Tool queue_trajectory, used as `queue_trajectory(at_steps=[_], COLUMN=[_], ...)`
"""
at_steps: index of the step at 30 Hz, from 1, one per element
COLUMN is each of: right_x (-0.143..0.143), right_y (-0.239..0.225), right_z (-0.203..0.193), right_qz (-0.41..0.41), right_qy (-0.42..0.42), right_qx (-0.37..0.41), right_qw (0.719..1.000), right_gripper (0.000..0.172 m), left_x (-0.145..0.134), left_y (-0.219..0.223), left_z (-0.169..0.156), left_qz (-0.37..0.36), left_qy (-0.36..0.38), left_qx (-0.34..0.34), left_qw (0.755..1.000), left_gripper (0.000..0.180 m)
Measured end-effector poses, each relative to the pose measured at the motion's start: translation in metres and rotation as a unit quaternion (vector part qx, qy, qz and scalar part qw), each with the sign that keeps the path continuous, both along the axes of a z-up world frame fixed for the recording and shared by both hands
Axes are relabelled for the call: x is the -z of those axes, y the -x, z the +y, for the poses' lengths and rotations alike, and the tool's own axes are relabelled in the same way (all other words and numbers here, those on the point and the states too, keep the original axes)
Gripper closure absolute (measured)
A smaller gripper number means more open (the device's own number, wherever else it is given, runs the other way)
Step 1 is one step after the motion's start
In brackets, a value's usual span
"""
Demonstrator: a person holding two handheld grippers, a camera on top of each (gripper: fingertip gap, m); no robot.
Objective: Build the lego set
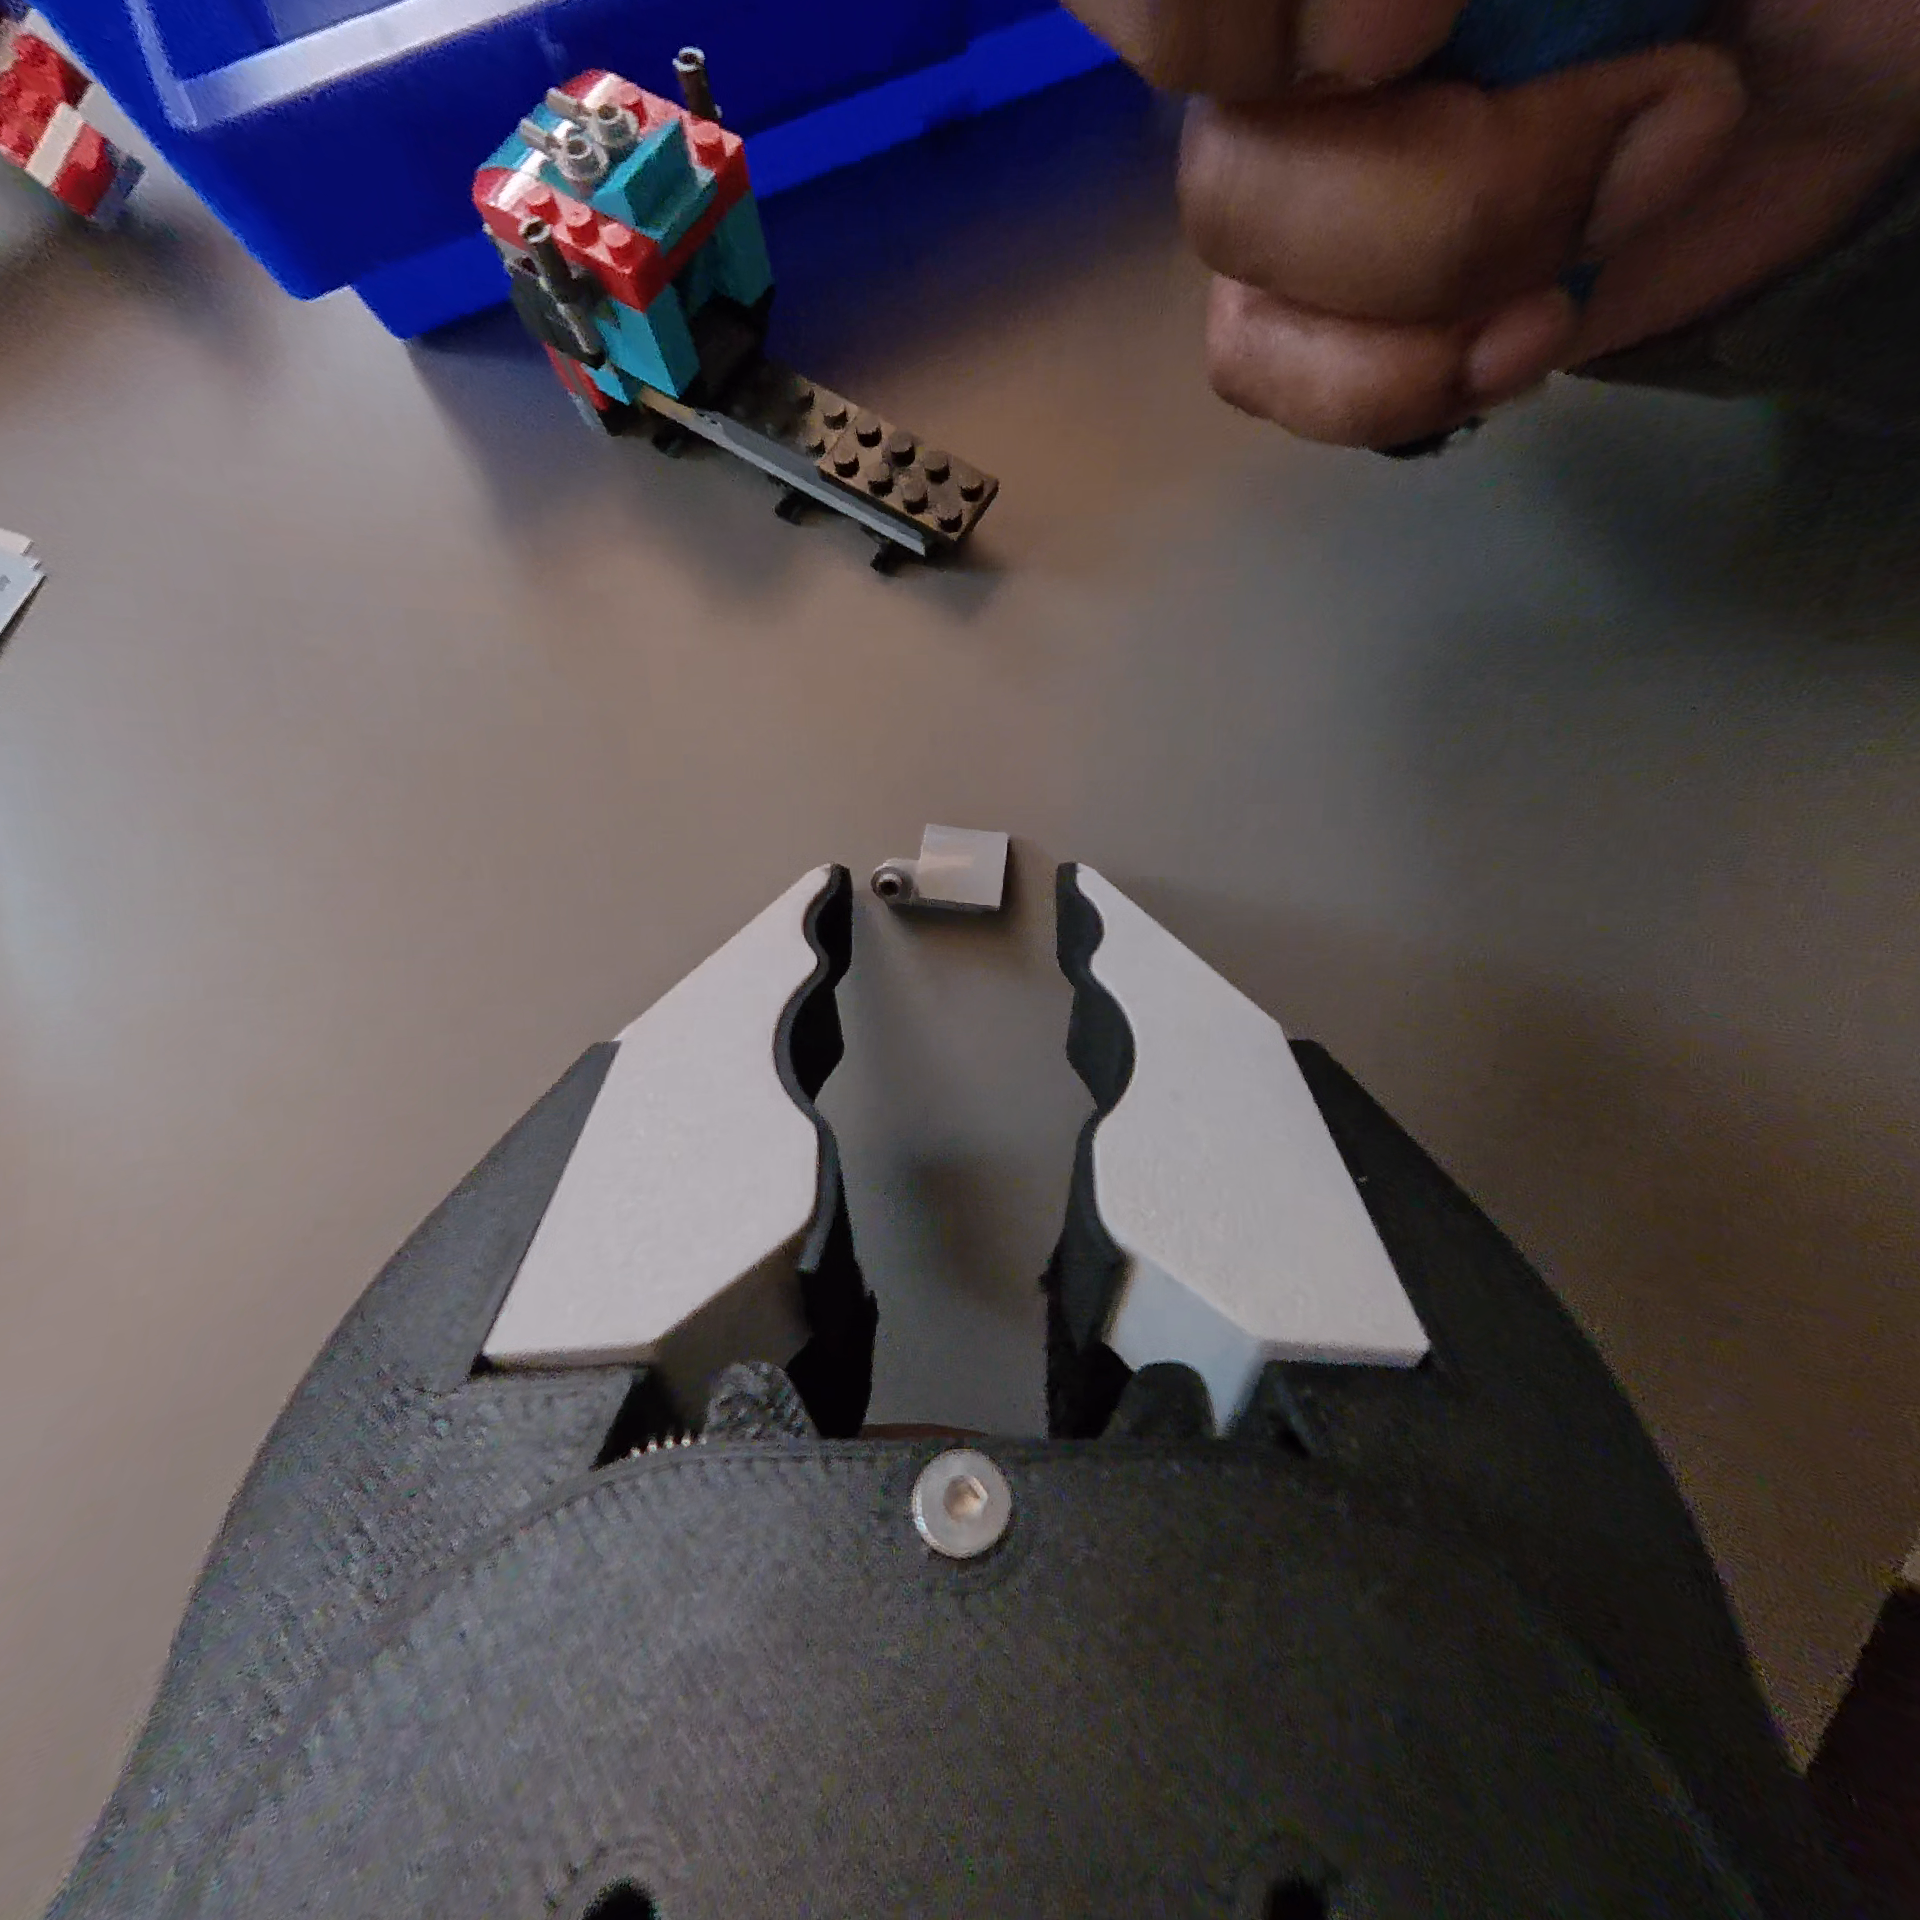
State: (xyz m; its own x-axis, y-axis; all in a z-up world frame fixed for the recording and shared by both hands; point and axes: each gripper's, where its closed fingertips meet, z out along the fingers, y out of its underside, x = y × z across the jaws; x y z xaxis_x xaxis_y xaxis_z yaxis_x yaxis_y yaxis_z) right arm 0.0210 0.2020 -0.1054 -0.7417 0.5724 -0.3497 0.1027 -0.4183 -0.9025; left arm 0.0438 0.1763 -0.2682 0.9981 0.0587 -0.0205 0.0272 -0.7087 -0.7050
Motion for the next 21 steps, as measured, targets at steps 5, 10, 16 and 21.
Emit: queue_trajectory(at_steps=[5,10,16,21], right_x=[0.002,0.002,0.004,0.006], right_y=[-0.001,-0.002,-0.007,-0.013], right_z=[-0.002,-0.002,-0.008,-0.018], right_qz=[0.003,0.012,0.029,0.052], right_qy=[-0.009,-0.015,-0.036,-0.069], right_qx=[-0.005,-0.008,-0.020,-0.030], right_qw=[1.000,1.000,0.999,0.996], right_gripper=[0.130,0.130,0.130,0.130], left_x=[0.001,0.000,-0.031,-0.122], left_y=[0.002,0.002,0.009,0.023], left_z=[0.002,0.000,-0.011,-0.028], left_qz=[-0.007,-0.006,-0.059,-0.086], left_qy=[-0.003,-0.003,-0.051,-0.142], left_qx=[0.034,0.061,0.061,0.074], left_qw=[0.999,0.998,0.995,0.983], left_gripper=[0.154,0.155,0.155,0.155])
